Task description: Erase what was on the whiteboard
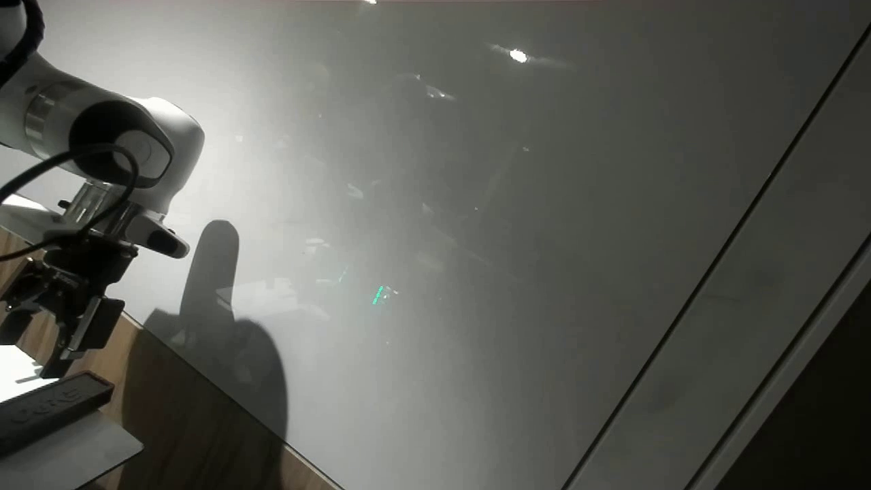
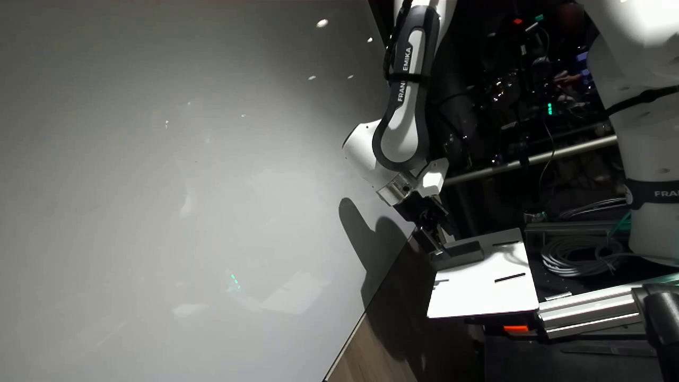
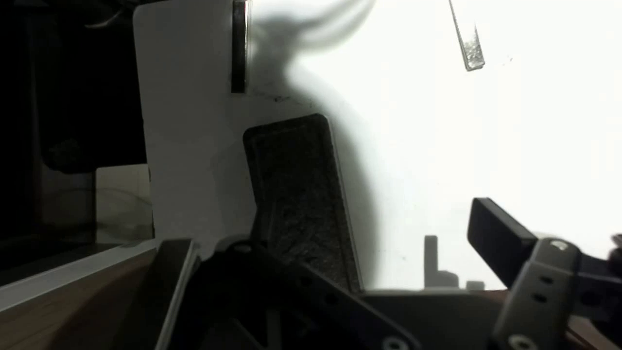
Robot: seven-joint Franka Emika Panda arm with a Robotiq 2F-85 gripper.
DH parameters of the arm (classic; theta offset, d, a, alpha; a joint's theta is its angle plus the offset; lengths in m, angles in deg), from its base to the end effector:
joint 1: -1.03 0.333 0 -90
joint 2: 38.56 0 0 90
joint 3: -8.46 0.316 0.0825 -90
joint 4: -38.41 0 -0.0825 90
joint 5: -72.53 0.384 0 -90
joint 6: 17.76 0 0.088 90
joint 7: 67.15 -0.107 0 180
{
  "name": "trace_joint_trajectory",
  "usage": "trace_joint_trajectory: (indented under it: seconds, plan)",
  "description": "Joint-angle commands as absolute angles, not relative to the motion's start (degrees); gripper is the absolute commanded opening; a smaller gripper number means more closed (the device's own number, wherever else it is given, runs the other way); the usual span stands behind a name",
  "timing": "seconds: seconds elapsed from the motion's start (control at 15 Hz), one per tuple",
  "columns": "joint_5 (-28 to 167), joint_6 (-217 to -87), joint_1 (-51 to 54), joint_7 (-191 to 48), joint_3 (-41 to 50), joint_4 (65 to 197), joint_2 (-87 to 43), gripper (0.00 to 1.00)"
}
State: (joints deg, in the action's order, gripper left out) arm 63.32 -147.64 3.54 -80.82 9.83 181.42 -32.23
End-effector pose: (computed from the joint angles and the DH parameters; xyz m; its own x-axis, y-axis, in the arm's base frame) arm 0.4305 0.0253 0.2197 0.9486 -0.0689 -0.3088 -0.0207 -0.9875 0.1564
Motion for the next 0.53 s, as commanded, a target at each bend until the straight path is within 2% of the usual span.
trace_joint_trajectory:
  seconds: [0.0, 0.47]
  plan:
    - [63.65, -147.45, 3.59, -80.28, 9.65, 181.35, -32.44, 1.00]
    - [63.78, -147.35, 3.36, -79.91, 9.63, 181.52, -32.75, 1.00]
